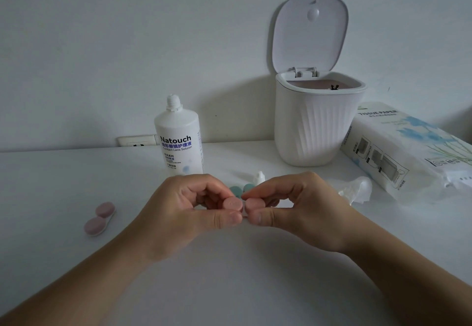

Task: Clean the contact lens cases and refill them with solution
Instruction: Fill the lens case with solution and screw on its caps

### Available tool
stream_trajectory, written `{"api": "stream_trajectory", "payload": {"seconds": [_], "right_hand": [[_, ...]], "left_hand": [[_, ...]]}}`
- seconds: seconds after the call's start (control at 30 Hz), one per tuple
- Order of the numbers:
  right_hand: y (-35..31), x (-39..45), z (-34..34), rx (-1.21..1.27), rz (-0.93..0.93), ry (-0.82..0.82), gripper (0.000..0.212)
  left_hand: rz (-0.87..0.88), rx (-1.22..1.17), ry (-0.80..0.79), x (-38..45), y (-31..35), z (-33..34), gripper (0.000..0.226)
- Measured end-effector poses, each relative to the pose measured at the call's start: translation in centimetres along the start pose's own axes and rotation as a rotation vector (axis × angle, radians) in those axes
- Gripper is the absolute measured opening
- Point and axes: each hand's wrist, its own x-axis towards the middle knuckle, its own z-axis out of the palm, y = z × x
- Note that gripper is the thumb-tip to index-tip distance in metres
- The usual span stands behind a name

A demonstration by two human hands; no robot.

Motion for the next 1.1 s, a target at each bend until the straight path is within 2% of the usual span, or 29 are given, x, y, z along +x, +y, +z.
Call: {"api": "stream_trajectory", "payload": {"seconds": [0.17,0.3,0.4,0.73,0.9,1.1], "right_hand": [[0.1,-0.1,-0.3,-0.062,0.003,-0.022,0.022],[0.5,0.0,-0.2,-0.184,0.036,-0.034,0.019],[0.7,0.1,-0.1,-0.213,0.067,-0.05,0.017],[1.5,0.2,0.6,-0.275,0.071,-0.125,0.013],[1.9,0.2,0.5,-0.309,0.04,-0.125,0.009],[2.6,0.4,0.7,-0.327,0.031,-0.058,0.011]], "left_hand": [[-0.058,0.02,-0.043,0.0,-0.2,-0.1,0.027],[-0.081,0.193,-0.057,-0.1,-0.4,-0.1,0.021],[-0.065,0.282,-0.064,-0.3,-0.5,-0.2,0.026],[-0.133,0.319,-0.158,0.0,-1.0,-0.6,0.02],[-0.084,0.367,-0.196,0.0,-1.2,-0.7,0.018],[0.02,0.513,-0.156,0.1,-1.8,-0.6,0.018]]}}
